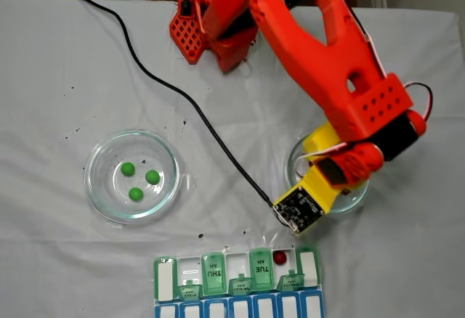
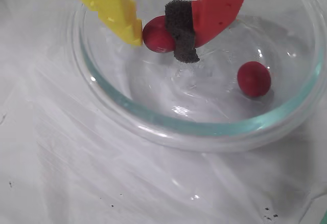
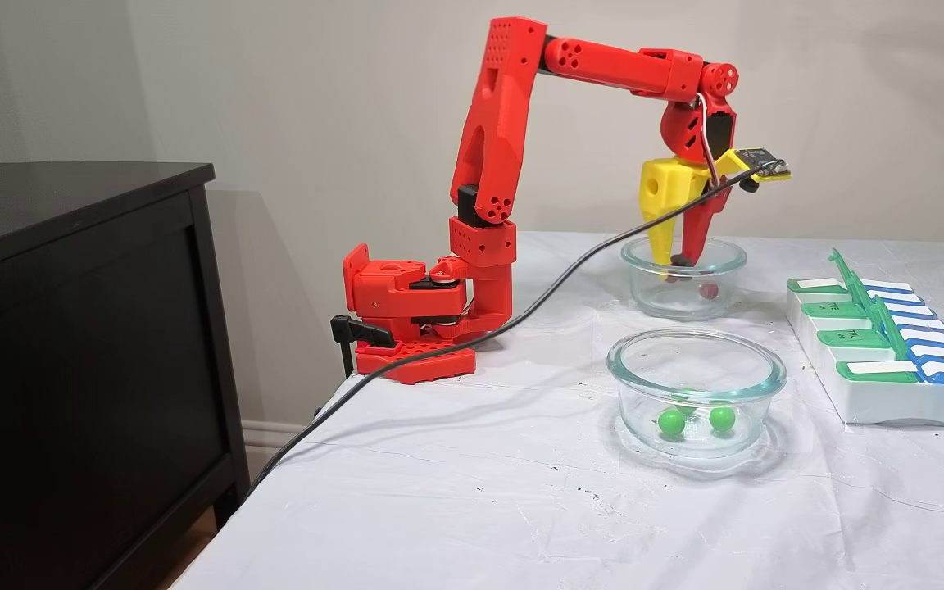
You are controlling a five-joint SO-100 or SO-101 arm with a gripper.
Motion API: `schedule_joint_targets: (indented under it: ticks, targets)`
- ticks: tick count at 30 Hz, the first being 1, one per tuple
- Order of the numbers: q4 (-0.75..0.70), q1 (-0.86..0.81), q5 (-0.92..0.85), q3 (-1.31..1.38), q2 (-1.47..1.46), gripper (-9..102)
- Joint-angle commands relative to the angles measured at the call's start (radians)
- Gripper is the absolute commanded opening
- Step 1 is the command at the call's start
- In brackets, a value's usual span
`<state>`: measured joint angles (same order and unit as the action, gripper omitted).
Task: Sort medicines into box.
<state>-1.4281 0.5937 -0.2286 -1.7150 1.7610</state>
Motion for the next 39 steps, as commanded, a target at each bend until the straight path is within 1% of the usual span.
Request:
schedule_joint_targets:
  ticks: [1,3,8,10,12,17,19,21,23,26,29,33,37,39]
  targets:
    - [0.032,-0.008,-0.017,-0.025,0.155,0]
    - [-0.008,0.012,-0.003,0.021,0.095,0]
    - [0.012,-0.008,0.018,0.118,-0.025,0]
    - [-0.020,-0.012,0.018,0.181,-0.091,0]
    - [-0.014,-0.028,0.020,0.199,-0.117,0]
    - [-0.008,-0.029,0.020,0.146,-0.089,0]
    - [0.014,-0.017,0.023,0.071,-0.040,0]
    - [0.072,-0.015,0.017,-0.011,0.026,0]
    - [0.091,-0.020,0.009,-0.041,0.048,0]
    - [0.057,-0.018,0.005,-0.026,0.009,0]
    - [0.083,-0.028,0.006,-0.021,-0.003,0]
    - [0.052,-0.006,0.040,0.018,-0.026,0]
    - [0.129,0.014,0.051,-0.037,-0.014,0]
    - [0.118,0.009,0.061,0.012,-0.087,0]
